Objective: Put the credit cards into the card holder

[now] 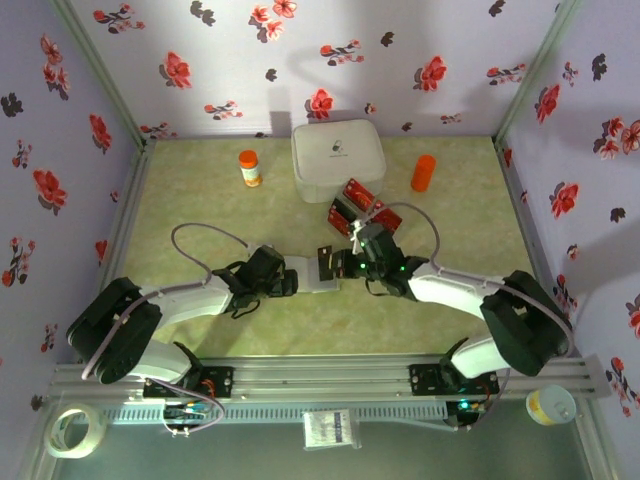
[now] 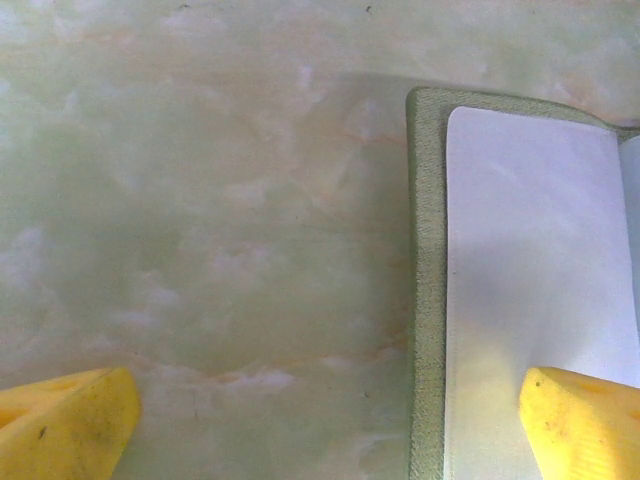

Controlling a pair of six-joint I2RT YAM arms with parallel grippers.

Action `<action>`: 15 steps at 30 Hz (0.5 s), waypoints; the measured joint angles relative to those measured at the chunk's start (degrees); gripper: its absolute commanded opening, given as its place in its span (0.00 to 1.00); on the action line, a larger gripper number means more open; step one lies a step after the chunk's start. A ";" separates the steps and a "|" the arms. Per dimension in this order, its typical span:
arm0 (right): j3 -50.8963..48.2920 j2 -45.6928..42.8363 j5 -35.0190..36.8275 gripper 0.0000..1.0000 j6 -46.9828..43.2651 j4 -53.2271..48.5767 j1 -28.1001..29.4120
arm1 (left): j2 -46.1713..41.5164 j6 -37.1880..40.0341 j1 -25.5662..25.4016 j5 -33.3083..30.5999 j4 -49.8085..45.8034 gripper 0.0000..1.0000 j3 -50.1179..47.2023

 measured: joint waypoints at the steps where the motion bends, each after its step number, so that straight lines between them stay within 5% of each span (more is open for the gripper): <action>1: -1.31 0.07 0.42 0.00 1.53 2.99 0.55 | 0.00 -0.17 0.00 -0.09 0.00 1.00 0.00; 15: -9.49 9.20 4.13 0.00 12.50 28.20 2.75 | 0.00 -1.09 -0.11 -0.39 -0.13 1.00 0.00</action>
